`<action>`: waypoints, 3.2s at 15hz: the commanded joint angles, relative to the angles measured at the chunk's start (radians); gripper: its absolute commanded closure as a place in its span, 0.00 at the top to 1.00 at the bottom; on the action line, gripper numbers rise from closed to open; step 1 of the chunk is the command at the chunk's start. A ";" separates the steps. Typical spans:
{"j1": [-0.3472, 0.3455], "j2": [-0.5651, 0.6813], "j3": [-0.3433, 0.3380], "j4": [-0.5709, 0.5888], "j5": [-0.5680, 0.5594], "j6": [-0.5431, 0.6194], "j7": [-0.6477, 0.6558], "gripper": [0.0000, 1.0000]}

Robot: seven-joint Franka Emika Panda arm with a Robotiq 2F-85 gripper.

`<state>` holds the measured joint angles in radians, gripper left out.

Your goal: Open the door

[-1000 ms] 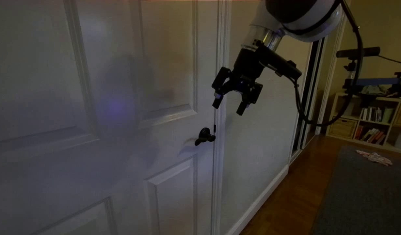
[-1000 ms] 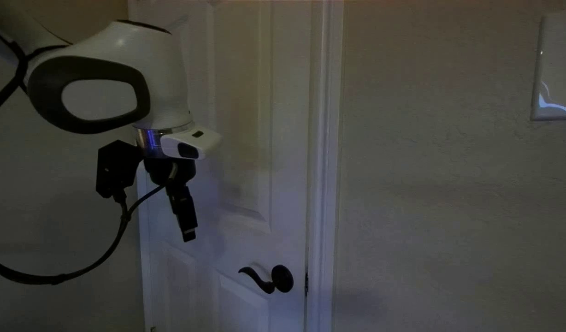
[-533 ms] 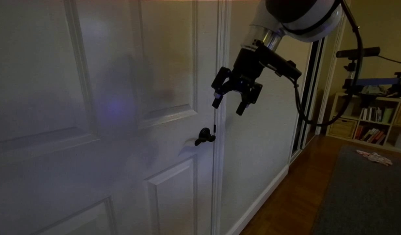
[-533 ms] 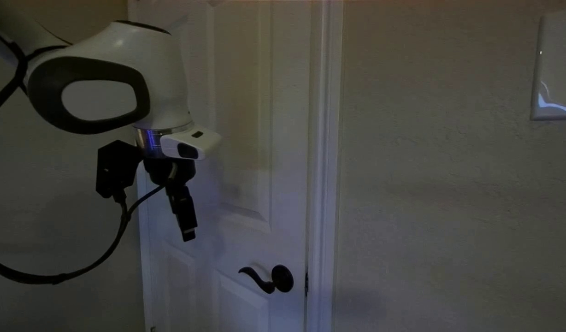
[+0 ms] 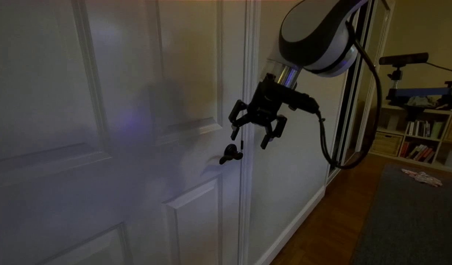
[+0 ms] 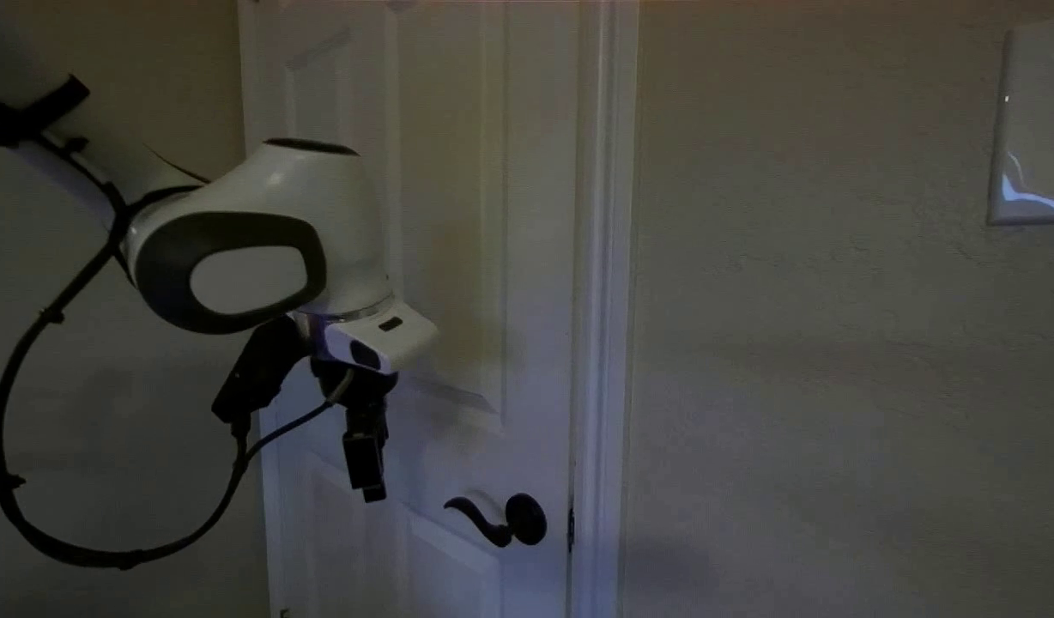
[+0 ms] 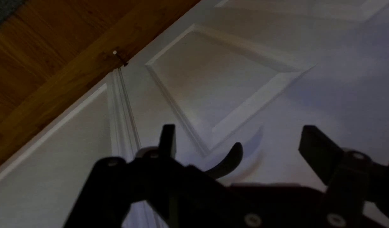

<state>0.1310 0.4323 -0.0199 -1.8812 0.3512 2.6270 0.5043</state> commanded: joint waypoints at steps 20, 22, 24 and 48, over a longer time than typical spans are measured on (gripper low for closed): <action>0.097 0.318 -0.095 0.192 0.006 0.435 0.512 0.37; 0.092 0.336 -0.090 0.217 0.007 0.426 0.508 0.40; 0.087 0.351 -0.085 0.233 0.007 0.420 0.503 0.42; 0.091 0.479 -0.123 0.190 0.019 0.420 0.426 0.11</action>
<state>0.2087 0.9153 -0.1034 -1.5720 0.3540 3.0630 0.9070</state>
